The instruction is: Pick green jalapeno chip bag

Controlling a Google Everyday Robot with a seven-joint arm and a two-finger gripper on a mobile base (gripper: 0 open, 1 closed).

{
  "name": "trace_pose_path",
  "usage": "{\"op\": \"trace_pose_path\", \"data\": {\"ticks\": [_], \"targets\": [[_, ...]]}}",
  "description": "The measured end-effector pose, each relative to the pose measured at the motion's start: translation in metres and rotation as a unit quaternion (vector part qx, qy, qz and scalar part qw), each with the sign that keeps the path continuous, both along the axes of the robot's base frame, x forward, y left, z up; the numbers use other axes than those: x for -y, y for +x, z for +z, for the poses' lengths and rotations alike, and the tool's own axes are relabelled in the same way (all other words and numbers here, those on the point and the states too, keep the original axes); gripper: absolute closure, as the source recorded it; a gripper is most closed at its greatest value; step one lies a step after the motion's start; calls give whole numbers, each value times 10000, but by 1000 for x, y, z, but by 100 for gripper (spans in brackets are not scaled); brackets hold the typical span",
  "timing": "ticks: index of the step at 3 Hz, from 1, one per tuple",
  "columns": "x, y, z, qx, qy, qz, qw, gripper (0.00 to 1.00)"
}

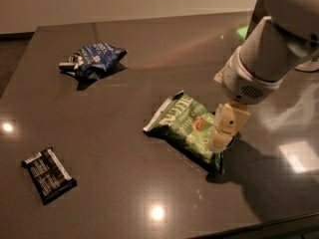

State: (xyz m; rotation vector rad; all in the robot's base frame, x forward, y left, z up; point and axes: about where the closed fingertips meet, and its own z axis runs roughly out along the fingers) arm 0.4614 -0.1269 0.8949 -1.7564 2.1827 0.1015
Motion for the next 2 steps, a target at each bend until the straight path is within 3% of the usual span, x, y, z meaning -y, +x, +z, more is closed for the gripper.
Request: {"op": "trace_pose_path", "data": {"ticks": [1,2], "targets": [[-17,-2,-26,-258,78,63,9996,0],[-28,-5,-44,-476,149,108,9987,12]]}}
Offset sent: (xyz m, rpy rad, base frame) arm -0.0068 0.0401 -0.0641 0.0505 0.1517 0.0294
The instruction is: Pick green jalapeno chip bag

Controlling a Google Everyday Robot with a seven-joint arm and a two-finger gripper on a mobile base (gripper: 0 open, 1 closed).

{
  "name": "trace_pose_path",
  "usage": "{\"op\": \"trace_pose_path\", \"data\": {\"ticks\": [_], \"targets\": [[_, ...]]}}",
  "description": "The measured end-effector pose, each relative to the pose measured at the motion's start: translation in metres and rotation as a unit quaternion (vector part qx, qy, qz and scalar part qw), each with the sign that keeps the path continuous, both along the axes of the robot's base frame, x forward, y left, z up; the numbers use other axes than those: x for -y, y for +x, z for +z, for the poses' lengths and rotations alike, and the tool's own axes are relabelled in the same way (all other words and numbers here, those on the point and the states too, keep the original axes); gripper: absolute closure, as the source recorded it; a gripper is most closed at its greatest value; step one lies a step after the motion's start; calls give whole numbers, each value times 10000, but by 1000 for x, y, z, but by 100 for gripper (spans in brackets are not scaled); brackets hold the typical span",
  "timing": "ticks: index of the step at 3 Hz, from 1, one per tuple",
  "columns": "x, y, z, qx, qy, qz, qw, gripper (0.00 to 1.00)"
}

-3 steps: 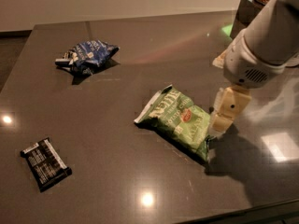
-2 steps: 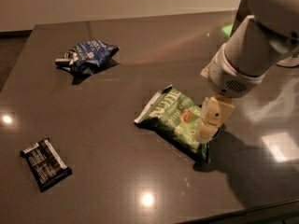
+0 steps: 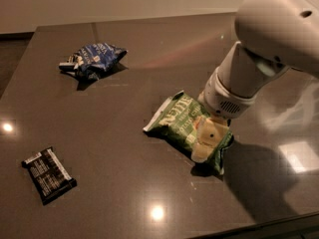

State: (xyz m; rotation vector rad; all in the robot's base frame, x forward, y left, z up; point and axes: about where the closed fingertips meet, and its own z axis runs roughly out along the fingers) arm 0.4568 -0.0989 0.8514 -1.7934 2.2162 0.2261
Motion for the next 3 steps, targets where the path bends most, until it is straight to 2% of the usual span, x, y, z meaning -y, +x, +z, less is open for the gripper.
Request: {"op": "trace_pose_path", "data": {"ticks": [1,2,3], "targets": [[-5,-1,-8,-129,36,10,9999,35],[-8,-2,-1,-173,85,27,9998,66],[2,6,38,-120,412,-71,9991,97]]}}
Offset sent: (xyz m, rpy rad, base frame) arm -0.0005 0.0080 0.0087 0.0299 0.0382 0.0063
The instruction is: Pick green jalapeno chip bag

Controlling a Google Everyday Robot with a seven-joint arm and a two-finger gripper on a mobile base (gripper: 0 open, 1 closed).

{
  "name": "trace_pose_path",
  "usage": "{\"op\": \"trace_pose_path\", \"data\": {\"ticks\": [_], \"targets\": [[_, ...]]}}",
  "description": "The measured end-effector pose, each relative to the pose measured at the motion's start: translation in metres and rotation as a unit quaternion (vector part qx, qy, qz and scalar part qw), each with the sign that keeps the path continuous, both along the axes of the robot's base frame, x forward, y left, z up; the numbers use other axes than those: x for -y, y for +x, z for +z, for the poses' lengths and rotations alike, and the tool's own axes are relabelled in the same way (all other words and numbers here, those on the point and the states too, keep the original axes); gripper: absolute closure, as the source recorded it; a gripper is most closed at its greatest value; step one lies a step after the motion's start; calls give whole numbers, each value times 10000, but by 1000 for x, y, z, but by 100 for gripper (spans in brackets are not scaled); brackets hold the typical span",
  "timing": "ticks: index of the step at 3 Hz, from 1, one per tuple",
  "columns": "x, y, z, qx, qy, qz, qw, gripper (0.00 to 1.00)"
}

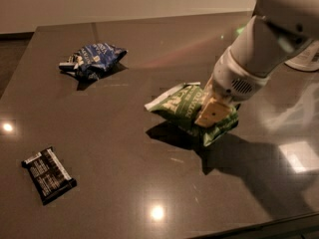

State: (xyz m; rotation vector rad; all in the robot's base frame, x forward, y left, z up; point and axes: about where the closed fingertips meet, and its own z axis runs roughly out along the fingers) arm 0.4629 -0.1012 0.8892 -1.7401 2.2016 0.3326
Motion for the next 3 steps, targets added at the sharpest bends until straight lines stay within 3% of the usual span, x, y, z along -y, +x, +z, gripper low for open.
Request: {"op": "trace_pose_path", "data": {"ticks": [1,2,3], "targets": [[6,8,36,139,187,-33,9997,100],[7,24,92,428,422,58,9982,100],[7,24,92,428,422,58,9982,100]]}}
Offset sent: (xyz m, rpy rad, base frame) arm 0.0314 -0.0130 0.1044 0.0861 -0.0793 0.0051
